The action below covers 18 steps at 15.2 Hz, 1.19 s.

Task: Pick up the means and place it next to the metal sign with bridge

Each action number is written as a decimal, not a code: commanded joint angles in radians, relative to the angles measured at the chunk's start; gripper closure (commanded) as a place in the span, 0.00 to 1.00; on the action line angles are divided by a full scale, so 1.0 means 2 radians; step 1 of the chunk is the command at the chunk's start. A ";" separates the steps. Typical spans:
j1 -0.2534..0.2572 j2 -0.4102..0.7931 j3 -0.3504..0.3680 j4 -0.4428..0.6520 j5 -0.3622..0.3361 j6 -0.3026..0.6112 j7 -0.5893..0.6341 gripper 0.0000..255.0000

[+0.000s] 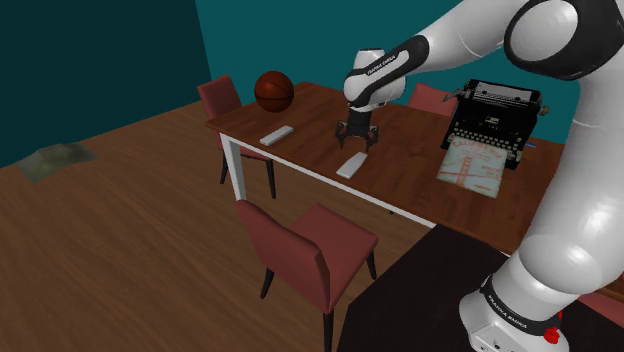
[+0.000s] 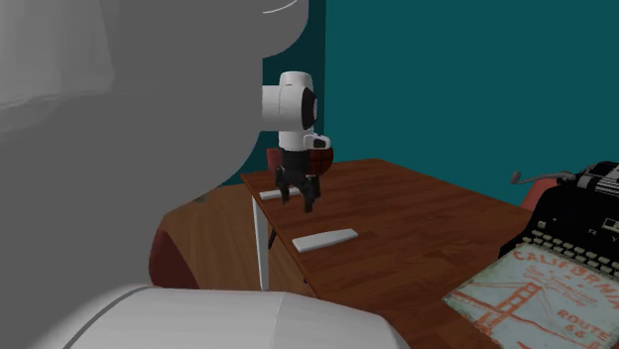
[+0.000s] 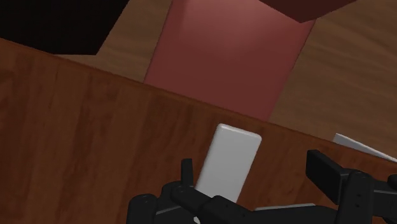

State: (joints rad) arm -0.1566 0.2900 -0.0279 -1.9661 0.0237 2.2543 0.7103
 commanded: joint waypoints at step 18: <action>-0.034 0.239 -0.035 0.198 0.036 0.035 0.100 0.00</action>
State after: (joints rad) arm -0.2237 0.7574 -0.0995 -1.5746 0.0956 2.3158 0.9095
